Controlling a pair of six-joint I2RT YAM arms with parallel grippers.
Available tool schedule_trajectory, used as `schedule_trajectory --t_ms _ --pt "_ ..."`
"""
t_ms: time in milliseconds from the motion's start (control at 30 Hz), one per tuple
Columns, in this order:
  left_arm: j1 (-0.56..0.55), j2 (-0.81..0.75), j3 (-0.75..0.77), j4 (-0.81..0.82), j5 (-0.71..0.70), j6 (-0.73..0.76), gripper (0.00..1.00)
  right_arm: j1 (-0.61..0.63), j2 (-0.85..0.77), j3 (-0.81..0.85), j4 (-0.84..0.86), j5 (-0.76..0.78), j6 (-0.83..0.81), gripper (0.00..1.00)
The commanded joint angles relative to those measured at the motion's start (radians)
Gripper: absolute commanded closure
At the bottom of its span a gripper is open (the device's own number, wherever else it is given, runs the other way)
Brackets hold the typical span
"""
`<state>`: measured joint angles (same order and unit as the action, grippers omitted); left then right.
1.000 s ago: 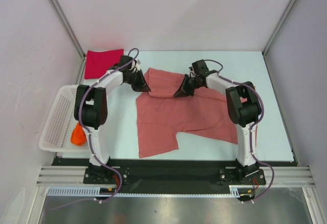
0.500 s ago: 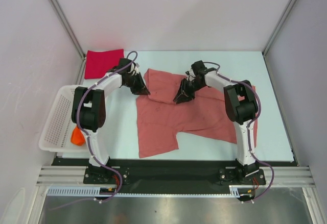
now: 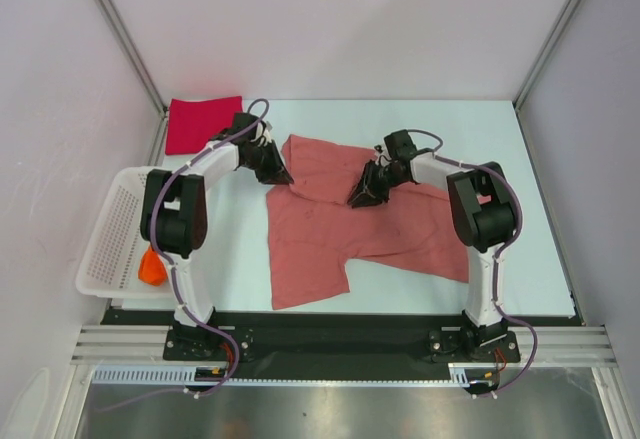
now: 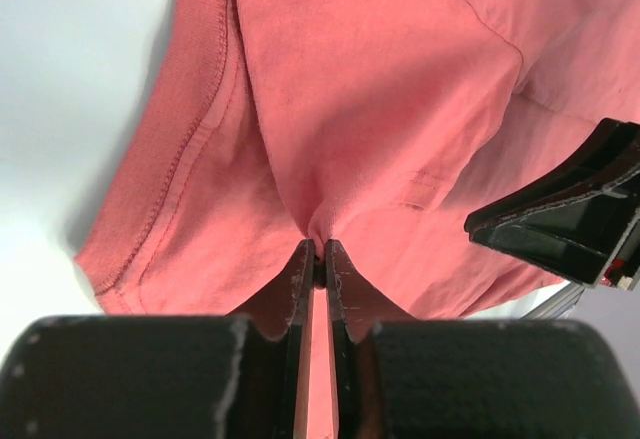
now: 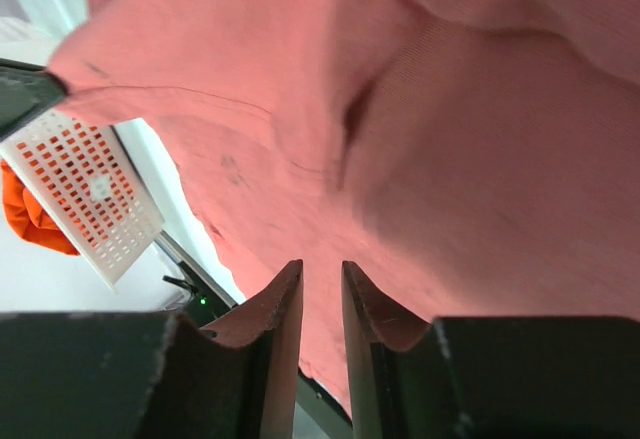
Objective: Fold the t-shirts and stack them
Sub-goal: Fold the tshirt
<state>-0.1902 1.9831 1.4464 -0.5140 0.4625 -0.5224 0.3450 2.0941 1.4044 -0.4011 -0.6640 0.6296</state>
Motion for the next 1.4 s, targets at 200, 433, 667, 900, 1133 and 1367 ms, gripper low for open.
schedule_trajectory --t_ms 200,433,667,900,1133,1367 --pt "0.000 0.029 0.031 0.003 -0.010 0.025 0.89 0.032 0.076 0.071 0.147 0.003 0.085 0.64" --pt "0.000 0.039 0.042 0.000 -0.012 0.033 0.89 0.035 0.099 0.080 0.120 0.046 0.070 0.63" --pt "0.001 0.048 0.046 -0.001 -0.004 0.036 0.89 0.038 0.124 0.099 0.120 0.053 0.081 0.77" --pt "0.001 0.040 0.039 -0.007 -0.013 0.038 0.89 0.028 0.060 0.108 0.025 0.055 0.056 1.00" --pt "0.001 0.037 0.009 -0.006 -0.025 0.030 0.89 0.009 0.086 0.151 -0.083 -0.025 0.024 1.00" --pt "0.001 0.028 -0.003 -0.007 -0.039 0.024 0.88 0.000 0.070 0.166 -0.130 -0.022 -0.007 0.98"
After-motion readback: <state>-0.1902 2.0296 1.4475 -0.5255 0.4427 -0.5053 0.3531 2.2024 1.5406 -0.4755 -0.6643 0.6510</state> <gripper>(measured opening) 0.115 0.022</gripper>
